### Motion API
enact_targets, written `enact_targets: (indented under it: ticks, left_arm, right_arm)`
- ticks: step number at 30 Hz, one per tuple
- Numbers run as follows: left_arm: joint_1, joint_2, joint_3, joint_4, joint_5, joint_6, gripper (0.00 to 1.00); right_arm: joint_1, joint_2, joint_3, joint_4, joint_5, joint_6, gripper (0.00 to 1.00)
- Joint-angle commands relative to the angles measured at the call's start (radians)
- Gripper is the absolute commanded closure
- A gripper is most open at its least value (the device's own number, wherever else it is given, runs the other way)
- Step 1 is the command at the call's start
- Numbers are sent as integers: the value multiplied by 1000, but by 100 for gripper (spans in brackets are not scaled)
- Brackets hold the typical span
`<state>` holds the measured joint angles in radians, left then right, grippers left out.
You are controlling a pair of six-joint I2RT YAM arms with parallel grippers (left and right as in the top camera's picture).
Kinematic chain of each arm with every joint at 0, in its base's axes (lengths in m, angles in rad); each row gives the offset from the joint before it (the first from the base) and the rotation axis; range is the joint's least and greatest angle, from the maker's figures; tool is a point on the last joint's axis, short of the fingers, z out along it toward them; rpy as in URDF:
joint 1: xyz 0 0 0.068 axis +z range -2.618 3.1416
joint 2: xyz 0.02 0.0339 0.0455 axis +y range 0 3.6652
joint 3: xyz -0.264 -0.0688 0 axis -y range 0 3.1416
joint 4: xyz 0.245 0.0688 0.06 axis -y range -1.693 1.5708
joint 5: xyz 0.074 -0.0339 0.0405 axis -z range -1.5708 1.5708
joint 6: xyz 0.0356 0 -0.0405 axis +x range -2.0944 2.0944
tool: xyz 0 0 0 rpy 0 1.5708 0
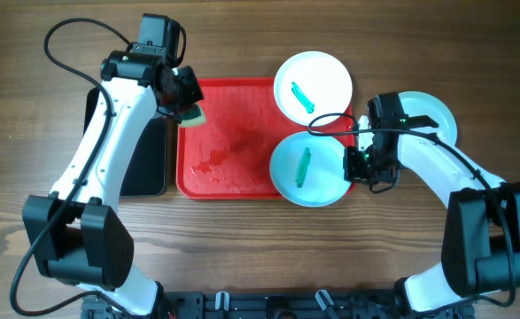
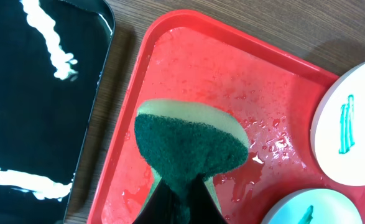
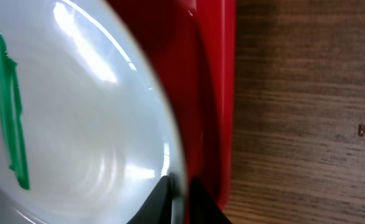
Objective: Clean dirty plates on tray and stack at the side
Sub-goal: 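Grasp the lower-right plate with the right gripper and pull it left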
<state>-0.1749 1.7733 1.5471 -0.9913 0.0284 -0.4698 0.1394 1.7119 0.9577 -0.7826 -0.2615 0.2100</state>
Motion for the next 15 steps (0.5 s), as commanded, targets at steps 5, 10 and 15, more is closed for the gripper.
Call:
enact_targets:
  ticks: [5,10,15]
  left_arm:
    - [0,10,-8,0,4,-10,96]
    - [0,10,-8,-1,5,-10,96]
    - [0,10,-8,-17,5,-9,96]
  right_arm:
    - [183,-9,47,91,-84,150,95]
    - [383,2,66,345,87,492,96]
    - [394,122,71,499,86,503,96]
